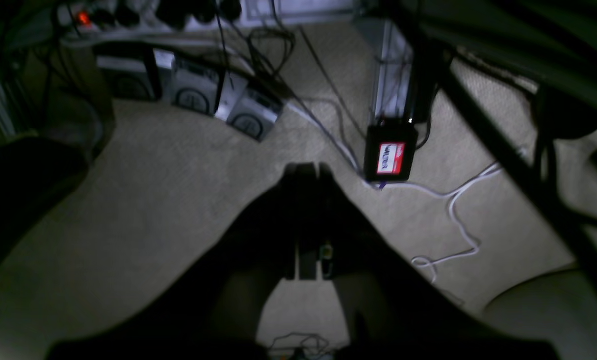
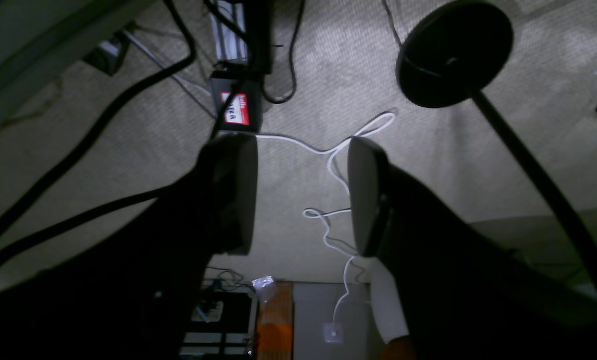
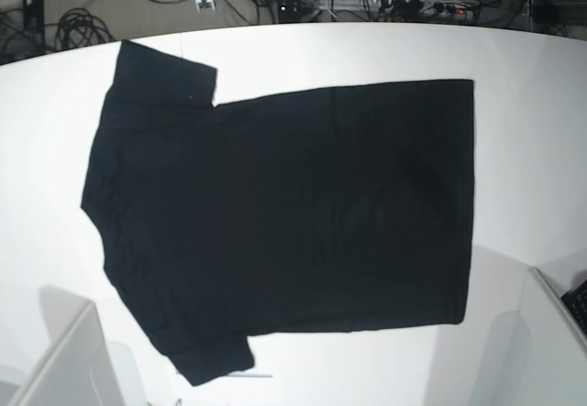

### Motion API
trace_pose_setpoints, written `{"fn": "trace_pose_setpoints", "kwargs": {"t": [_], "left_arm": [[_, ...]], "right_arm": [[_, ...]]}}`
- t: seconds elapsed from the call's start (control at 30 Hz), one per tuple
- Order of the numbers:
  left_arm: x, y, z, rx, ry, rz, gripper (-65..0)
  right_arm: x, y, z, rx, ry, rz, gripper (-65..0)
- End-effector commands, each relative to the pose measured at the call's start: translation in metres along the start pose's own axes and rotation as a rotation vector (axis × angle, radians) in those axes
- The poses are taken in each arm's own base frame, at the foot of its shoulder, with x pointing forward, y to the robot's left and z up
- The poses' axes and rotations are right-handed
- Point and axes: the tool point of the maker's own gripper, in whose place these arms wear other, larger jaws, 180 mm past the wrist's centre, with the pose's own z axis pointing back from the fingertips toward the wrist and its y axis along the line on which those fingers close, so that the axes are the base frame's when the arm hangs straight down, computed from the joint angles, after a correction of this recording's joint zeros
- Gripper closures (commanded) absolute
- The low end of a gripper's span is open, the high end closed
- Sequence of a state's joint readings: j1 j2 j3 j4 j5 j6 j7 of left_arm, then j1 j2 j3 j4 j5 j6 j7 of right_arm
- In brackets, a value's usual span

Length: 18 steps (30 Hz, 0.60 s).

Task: Fold the T-shirt properly
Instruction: 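Lower both grippers toward the shoulder corners of the black T-shirt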

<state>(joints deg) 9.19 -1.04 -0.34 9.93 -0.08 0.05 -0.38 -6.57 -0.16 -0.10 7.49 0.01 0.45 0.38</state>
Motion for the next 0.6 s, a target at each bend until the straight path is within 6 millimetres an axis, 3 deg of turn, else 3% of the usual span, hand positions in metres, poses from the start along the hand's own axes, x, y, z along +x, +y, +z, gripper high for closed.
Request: {"fn": "trace_pose_setpoints", "kwargs": {"t": [0.0,0.17,0.23,0.43,0.5,0.57], "left_arm": [[-0.002,0.004,0.000,0.010,0.002,-0.002,-0.3],[0.004,0.004,0.000,0.011,-0.007,0.000,-0.5],[0.005,0.004,0.000,0.011,-0.009,0.000,-0.5],[0.003,0.004,0.000,0.011,-0.006,0.000,-0.5],[0.004,0.004,0.000,0.011,-0.007,0.001,-0.5],[0.005,0.004,0.000,0.011,-0.009,0.002,-0.7]], "right_arm": [[-0.004,-0.002,0.000,-0.004,0.005,-0.009,-28.1],[-0.013,-0.003,0.000,-0.005,0.017,-0.011,-28.5],[-0.007,-0.016,0.001,-0.025,-0.014,-0.011,-28.5],[-0.013,-0.031,0.003,-0.048,-0.105,0.006,-26.9],[-0.017,-0.031,0.003,-0.048,-0.070,0.005,-16.8],[-0.015,-0.031,0.002,-0.049,-0.031,0.000,0.0]]}}
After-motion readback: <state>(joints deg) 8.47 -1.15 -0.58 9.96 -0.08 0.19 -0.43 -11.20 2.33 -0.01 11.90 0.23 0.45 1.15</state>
